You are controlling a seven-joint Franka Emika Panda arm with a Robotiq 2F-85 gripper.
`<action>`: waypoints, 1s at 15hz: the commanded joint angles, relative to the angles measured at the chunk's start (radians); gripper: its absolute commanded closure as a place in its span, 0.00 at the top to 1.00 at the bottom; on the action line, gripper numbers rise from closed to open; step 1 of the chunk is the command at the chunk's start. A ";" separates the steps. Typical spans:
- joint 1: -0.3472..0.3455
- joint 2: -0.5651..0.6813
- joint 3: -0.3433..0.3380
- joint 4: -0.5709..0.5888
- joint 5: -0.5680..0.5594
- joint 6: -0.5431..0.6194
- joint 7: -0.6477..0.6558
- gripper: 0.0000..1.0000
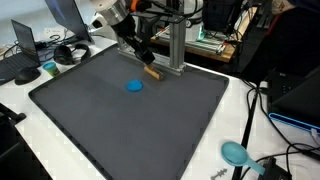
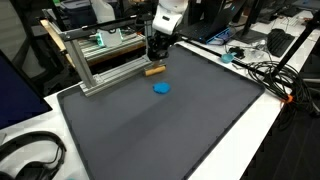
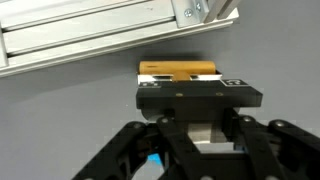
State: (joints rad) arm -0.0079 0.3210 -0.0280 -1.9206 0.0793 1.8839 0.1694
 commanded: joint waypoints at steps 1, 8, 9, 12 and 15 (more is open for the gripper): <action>0.017 -0.137 0.000 -0.087 -0.004 0.010 0.051 0.22; 0.014 -0.202 -0.006 -0.112 -0.063 0.188 0.077 0.22; 0.012 -0.193 -0.011 -0.116 -0.081 0.231 0.085 0.22; 0.004 -0.170 -0.021 -0.138 -0.097 0.329 0.086 0.22; -0.006 -0.140 -0.028 -0.155 -0.078 0.406 0.074 0.22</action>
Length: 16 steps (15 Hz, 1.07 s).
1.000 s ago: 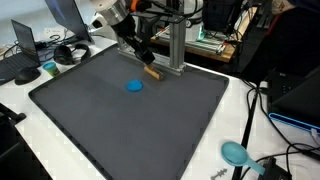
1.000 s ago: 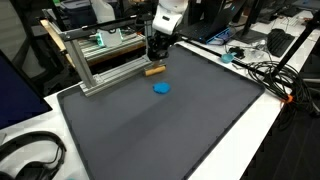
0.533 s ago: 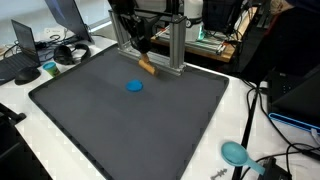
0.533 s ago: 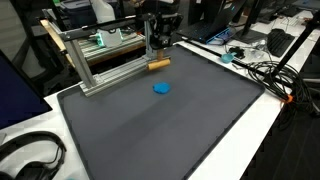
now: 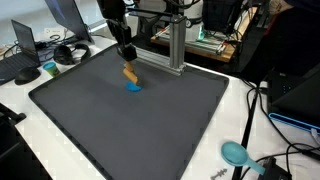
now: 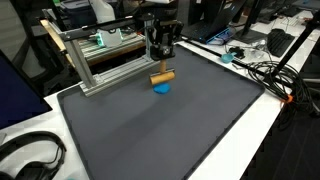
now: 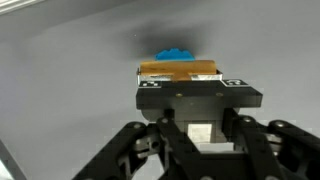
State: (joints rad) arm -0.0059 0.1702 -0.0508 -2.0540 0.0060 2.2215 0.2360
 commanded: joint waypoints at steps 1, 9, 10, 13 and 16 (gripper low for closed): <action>-0.010 0.026 -0.007 -0.024 -0.002 0.085 0.007 0.22; -0.011 0.105 0.001 -0.005 0.023 0.112 -0.010 0.22; -0.013 0.113 0.003 -0.001 0.031 0.110 -0.015 0.22; -0.015 0.145 0.007 0.016 0.040 0.104 -0.028 0.22; -0.014 0.171 0.008 0.030 0.035 0.118 -0.038 0.22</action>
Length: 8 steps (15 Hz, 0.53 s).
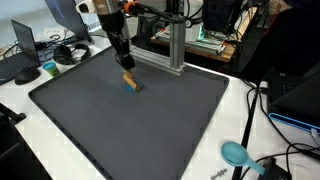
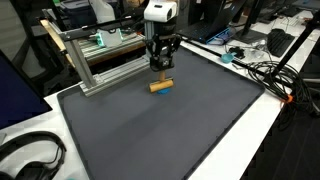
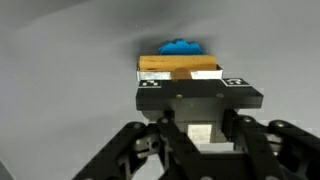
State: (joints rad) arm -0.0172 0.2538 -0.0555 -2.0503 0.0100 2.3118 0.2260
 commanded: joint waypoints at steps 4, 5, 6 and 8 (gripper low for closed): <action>0.000 0.119 0.012 0.046 0.020 0.047 -0.041 0.22; 0.001 0.123 0.012 0.049 0.016 0.052 -0.043 0.22; 0.002 0.127 0.011 0.052 0.010 0.061 -0.046 0.22; 0.002 0.130 0.011 0.051 0.008 0.078 -0.055 0.22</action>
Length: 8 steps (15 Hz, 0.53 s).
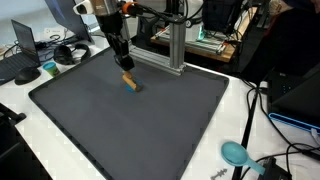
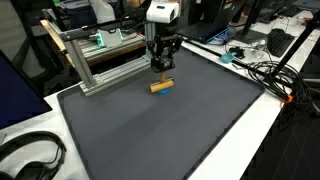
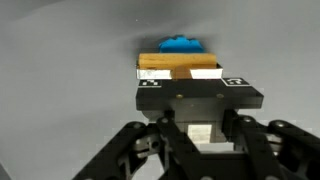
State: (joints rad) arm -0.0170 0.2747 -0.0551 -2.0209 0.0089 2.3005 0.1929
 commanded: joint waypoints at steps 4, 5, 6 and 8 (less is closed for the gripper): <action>0.002 0.110 0.011 0.020 0.008 0.106 -0.032 0.22; 0.002 0.110 0.010 0.019 0.006 0.116 -0.034 0.22; 0.003 0.110 0.009 0.020 0.002 0.121 -0.033 0.22; 0.005 0.110 0.009 0.019 0.000 0.128 -0.032 0.22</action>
State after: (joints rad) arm -0.0164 0.2810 -0.0549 -2.0132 0.0073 2.3075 0.1702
